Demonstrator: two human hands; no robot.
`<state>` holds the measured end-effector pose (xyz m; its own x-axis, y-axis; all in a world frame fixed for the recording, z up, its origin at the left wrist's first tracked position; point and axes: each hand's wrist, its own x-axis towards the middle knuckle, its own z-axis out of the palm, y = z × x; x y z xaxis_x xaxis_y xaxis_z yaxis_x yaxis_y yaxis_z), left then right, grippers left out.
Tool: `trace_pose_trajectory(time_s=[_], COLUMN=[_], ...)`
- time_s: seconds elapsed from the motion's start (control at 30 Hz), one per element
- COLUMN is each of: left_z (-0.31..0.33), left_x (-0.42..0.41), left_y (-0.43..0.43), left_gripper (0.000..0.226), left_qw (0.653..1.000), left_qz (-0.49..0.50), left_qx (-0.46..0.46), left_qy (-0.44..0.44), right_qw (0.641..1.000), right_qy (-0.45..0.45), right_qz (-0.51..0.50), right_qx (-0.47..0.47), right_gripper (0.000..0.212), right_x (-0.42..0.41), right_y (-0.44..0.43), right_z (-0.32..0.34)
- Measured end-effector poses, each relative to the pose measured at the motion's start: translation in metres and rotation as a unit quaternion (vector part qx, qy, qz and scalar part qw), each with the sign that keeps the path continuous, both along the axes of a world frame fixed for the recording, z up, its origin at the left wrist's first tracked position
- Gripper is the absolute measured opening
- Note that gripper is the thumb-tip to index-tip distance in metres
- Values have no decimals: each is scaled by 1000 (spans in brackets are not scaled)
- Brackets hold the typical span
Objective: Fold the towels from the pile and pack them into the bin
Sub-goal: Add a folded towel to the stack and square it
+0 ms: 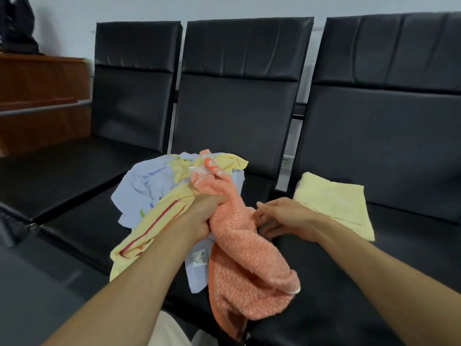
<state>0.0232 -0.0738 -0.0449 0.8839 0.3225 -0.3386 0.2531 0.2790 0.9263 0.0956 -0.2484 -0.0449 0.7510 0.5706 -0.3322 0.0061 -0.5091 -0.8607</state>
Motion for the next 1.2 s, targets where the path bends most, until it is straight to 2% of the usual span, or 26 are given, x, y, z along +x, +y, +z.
trace_pose_trajectory(time_s=[0.03, 0.13, 0.27, 0.43, 0.53, 0.6, 0.7, 0.77, 0.83, 0.9, 0.97, 1.07, 1.1, 1.2], left_z=[0, -1, -6, -9, -14, -12, 2, 18, 48, 86, 126, 175, 189, 237], left_x=[-1, -1, 1, 3, 2, -2, -9, -13, -16, -20, -26, -34, -40, -69], left_y=[1, 4, 8, 14, 16, 13, -1, -16, -33, -48, -64, -77, -82, -105], left_gripper=[35, 44, 48, 46, 46, 47, 48, 49, 40, 20, 6, 21, 20, 24], left_qw=[1000, 1000, 1000, 999, 987, 964, 961, 967, 968, 971, 977, 977, 971, 935], left_qz=[-9, -25, -16, 2, 47, 102, 123, 109, 101, 72, 17, -91, -132, -240], left_qx=[6, 15, 14, 45, 150, 222, 197, 170, 148, 127, 90, 73, 87, 171], left_qy=[3, 10, 10, 5, -40, -101, -149, -158, -174, -190, -191, -178, -180, -196], right_qw=[999, 996, 992, 988, 981, 975, 962, 959, 957, 950, 937, 906, 893, 859], right_qy=[-19, 6, -46, -115, -129, -85, 10, 10, -19, -48, -63, -60, -59, -58], right_qz=[-41, -92, -100, -90, -147, -178, -188, -211, -220, -221, -237, -274, -284, -293], right_qx=[-11, -18, -61, -49, 14, 104, 196, 188, 190, 215, 248, 317, 343, 415], right_gripper=[44, 53, 45, 27, 19, 16, 18, 26, 31, 18, 21, 27, 17, 23], right_x=[3, 7, 9, 6, 3, 0, -5, -10, -16, -26, -35, -47, -54, -80], right_y=[8, 31, 49, 49, 42, 34, 21, 11, -4, -27, -55, -94, -105, -149], right_z=[-6, -20, -35, -35, -22, -6, 24, 45, 69, 97, 124, 160, 171, 207])
